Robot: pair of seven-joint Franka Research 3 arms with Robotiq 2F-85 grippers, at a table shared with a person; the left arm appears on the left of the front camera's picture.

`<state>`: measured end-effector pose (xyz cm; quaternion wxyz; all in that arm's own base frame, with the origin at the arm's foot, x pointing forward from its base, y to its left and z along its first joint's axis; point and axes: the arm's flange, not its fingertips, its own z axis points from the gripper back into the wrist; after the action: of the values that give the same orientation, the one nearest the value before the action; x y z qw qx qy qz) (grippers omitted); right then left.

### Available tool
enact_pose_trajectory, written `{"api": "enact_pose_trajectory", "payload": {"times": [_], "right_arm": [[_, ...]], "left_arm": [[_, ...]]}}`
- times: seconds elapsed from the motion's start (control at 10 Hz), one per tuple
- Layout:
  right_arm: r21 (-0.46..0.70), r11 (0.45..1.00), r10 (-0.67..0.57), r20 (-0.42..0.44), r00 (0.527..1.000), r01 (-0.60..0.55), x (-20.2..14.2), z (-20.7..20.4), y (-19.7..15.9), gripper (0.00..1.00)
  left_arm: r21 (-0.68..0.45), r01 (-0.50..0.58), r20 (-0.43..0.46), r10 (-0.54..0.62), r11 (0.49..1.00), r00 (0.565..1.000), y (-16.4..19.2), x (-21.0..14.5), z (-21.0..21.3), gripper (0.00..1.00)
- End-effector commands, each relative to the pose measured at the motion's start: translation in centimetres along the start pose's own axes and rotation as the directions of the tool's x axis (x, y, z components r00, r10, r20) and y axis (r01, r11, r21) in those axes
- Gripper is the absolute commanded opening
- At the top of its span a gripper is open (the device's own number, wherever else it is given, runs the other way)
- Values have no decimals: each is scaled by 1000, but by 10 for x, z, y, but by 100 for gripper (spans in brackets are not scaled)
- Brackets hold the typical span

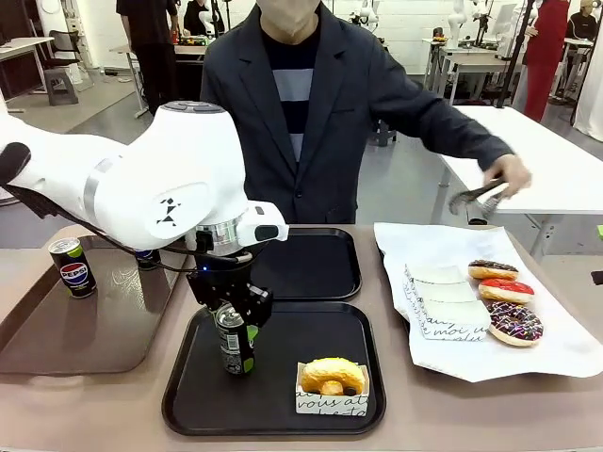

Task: Set up donuts and drinks on trays.
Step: Pick up one Pepsi coke and place it on the Flat Tray.

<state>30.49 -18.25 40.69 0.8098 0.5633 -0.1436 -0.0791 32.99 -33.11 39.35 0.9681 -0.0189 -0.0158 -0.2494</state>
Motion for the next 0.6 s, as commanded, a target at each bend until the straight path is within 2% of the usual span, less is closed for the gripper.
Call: {"api": "enact_pose_trajectory", "payload": {"times": [0.0, 0.5], "right_arm": [[20, 1000, 10, 7, 1000, -10, 1, -1, 0, 100], [20, 1000, 10, 7, 1000, -10, 1, -1, 0, 100]], "left_arm": [[32, -9, 31, 8, 999, 999, -11, 5, -3, 59], [33, 20, 40, -22, 999, 999, -11, 4, -3, 59]]}}
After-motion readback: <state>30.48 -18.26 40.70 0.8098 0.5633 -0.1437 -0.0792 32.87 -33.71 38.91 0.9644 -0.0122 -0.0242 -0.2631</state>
